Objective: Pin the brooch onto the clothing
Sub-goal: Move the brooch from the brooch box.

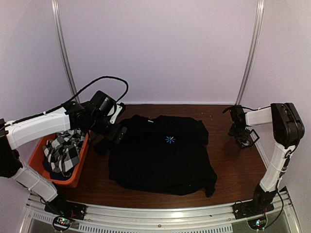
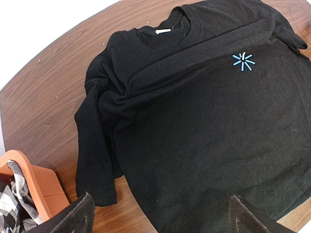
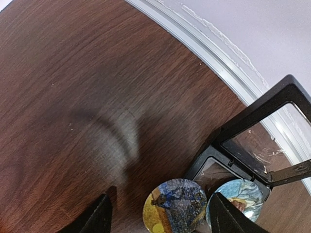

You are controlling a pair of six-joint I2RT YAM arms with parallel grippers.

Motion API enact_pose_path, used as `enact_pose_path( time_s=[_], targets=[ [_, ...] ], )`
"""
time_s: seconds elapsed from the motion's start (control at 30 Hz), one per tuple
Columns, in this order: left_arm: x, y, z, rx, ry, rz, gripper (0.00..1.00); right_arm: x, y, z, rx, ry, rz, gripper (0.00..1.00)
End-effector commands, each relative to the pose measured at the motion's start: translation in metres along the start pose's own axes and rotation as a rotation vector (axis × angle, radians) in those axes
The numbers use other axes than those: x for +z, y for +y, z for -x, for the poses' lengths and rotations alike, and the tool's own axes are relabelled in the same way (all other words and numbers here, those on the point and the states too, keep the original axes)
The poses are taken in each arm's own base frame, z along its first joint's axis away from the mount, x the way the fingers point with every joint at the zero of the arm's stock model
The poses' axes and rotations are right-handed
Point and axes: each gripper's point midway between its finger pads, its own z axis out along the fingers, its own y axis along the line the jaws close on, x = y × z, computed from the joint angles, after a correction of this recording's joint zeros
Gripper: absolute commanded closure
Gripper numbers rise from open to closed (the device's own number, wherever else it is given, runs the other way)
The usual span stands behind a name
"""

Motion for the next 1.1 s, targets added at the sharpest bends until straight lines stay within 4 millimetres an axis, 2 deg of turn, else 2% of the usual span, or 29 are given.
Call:
enact_pose_path(
  time_s=[0.0,0.2,0.5,0.7,1.07],
  targets=[
    [0.006,-0.001,0.000,0.008,-0.007,0.006,0.02,0.003,0.003,0.001,-0.016,-0.005,-0.009,0.33],
    [0.007,-0.001,0.000,0.009,-0.003,0.007,0.02,0.004,0.003,-0.001,-0.006,-0.004,-0.001,0.43],
    [0.010,-0.003,-0.002,0.012,0.007,0.002,0.02,-0.003,0.000,0.004,-0.002,-0.025,0.002,0.51],
    [0.010,-0.004,-0.002,0.012,0.008,-0.002,0.02,-0.002,0.001,0.005,-0.001,-0.028,0.002,0.52],
    [0.010,-0.004,-0.002,0.013,0.009,-0.005,0.02,-0.005,0.005,0.018,-0.010,-0.042,-0.018,0.44]
  ],
)
